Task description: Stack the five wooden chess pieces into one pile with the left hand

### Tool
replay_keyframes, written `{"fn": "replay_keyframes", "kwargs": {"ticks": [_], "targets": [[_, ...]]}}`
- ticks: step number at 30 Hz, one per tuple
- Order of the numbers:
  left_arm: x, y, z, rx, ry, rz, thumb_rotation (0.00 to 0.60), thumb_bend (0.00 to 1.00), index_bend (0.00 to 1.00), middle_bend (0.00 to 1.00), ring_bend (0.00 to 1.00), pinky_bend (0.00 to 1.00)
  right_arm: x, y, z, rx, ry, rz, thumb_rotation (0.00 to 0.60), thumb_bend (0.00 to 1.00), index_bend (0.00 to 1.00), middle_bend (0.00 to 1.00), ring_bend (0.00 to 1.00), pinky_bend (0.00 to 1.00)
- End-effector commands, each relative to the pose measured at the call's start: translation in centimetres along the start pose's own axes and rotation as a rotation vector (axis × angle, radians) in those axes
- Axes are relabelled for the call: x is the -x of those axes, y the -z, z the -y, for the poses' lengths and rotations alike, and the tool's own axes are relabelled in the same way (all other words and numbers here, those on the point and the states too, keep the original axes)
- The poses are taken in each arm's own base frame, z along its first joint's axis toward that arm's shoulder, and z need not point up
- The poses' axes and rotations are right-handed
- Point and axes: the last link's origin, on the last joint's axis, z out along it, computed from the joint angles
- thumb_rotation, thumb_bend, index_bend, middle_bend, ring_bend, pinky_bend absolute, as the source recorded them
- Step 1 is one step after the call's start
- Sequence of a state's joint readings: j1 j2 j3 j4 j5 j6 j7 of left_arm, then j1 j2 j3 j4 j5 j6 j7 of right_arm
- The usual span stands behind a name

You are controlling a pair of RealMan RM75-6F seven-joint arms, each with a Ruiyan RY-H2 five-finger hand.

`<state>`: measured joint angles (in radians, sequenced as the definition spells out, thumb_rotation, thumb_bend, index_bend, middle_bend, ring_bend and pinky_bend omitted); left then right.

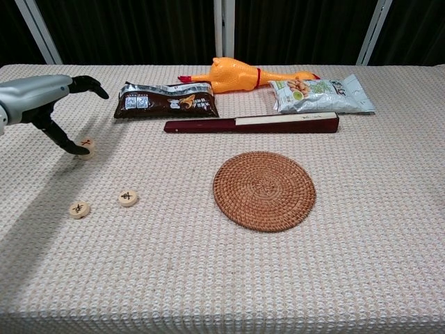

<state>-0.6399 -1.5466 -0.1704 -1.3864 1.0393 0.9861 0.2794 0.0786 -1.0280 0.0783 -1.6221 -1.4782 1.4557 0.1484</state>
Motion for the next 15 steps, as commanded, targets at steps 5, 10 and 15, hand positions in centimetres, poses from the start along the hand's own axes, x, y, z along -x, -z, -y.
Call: {"fn": "replay_keyframes", "kwargs": {"ticks": [5, 10, 15], "targets": [[-0.6, 2.3, -1.3, 0.066, 0.026, -0.013, 0.6, 0.12, 0.22, 0.0, 0.0, 0.0, 0.0, 0.0, 0.0, -0.002, -0.001, -0.001, 0.6, 0.28, 0.0, 0.0, 0.0, 0.0], [-0.9, 5.2, -1.9, 0.112, 0.044, 0.004, 0.6, 0.12, 0.24, 0.0, 0.0, 0.0, -0.1, 0.1, 0.0, -0.005, -0.004, -0.002, 0.6, 0.28, 0.0, 0.0, 0.0, 0.0], [0.0, 8.6, -1.9, 0.094, 0.073, 0.092, 0.6, 0.12, 0.23, 0.0, 0.0, 0.0, 0.0, 0.2, 0.1, -0.012, -0.004, 0.003, 0.6, 0.28, 0.0, 0.0, 0.0, 0.0]]}}
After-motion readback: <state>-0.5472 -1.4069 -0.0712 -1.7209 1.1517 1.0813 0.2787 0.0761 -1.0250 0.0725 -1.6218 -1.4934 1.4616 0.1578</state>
